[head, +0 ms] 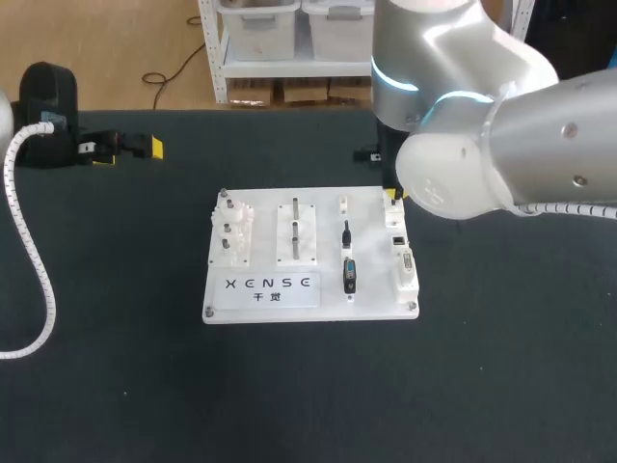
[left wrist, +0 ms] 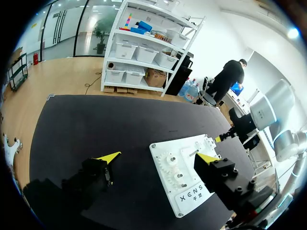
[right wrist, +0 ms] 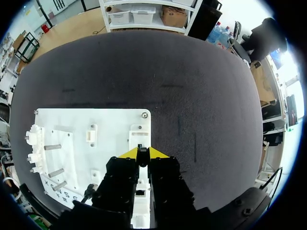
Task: Insert the USB connector, Ethernet cable, and multi-pin plug into their matching sockets one by one.
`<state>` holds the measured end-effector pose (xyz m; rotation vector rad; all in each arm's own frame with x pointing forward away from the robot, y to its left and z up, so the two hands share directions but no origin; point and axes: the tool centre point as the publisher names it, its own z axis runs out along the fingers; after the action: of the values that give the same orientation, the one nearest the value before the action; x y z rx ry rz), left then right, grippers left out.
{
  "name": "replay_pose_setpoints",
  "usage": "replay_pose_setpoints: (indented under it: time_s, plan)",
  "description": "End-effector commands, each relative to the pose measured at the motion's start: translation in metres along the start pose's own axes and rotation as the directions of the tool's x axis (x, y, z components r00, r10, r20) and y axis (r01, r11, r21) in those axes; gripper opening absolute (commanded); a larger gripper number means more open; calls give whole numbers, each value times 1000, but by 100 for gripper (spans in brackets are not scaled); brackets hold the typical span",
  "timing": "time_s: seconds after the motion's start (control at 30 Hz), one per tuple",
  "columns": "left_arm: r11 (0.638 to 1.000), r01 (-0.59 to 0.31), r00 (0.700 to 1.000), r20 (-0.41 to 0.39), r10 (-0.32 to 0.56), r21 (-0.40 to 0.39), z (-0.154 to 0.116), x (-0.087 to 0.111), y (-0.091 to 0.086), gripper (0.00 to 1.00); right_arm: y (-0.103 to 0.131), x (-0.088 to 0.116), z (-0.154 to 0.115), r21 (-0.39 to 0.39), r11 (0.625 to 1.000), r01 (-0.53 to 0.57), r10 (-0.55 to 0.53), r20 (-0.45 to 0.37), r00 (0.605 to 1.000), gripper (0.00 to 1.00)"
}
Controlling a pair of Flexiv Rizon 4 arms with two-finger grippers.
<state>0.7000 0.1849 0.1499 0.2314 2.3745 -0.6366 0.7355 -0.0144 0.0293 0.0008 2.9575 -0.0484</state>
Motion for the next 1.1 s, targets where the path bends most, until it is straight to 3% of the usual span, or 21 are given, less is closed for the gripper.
replay_pose_setpoints:
  time_s: [0.03,0.53,1.1]
  plan:
    - [1000,0,1000,0,0,0,0,0,0,100,2,2,5,7,1000,-1,1,-7,1000,0]
    - [1000,0,1000,0,0,0,0,0,0,100,9,0,6,-2,1000,-7,7,-9,1000,0]
    - [1000,0,1000,0,0,0,0,0,0,100,1,1,11,12,1000,-13,14,-20,1000,0]
